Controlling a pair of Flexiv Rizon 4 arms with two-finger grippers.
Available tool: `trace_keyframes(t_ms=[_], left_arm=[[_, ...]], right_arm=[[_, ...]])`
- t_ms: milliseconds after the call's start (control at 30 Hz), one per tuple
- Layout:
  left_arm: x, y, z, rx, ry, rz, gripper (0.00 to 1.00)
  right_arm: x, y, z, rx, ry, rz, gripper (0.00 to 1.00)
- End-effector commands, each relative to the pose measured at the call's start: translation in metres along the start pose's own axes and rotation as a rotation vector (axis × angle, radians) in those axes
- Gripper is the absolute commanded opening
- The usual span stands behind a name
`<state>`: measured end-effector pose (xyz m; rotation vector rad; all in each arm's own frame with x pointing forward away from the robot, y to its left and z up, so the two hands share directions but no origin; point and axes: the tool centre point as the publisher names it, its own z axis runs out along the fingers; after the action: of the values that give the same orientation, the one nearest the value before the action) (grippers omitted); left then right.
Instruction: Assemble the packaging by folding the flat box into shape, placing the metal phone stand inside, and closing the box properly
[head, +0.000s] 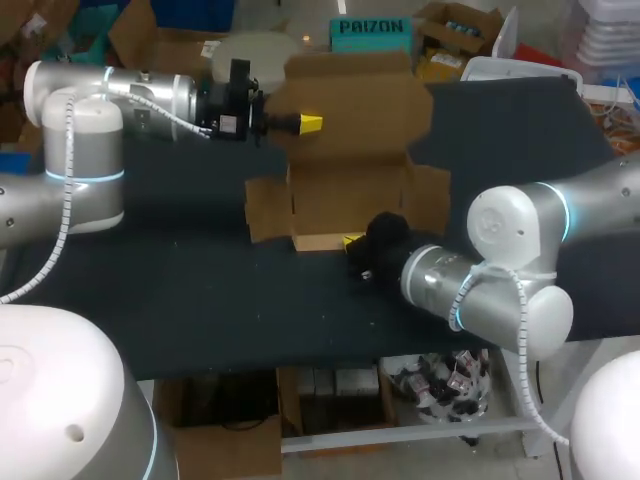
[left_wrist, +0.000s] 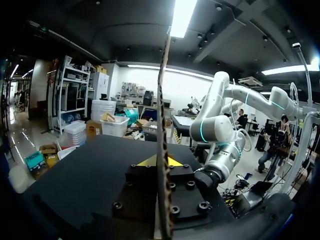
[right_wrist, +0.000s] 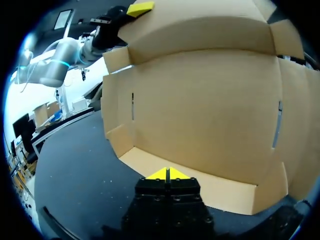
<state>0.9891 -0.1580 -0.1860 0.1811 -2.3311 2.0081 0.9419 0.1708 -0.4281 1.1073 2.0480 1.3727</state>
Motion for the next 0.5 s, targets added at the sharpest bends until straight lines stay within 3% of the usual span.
trace_keyframes(t_ms=[33,500], left_arm=[[0.009,0.005,-0.002,-0.004,-0.011,-0.011,0.0],[0.018,0.023,-0.003,-0.022,0.026,-0.06,0.0]], right_arm=[[0.0,-0.005,0.004,-0.003,-0.001,0.0,0.0],[0.0,-0.005,0.004,-0.003,-0.001,0.0,0.0]])
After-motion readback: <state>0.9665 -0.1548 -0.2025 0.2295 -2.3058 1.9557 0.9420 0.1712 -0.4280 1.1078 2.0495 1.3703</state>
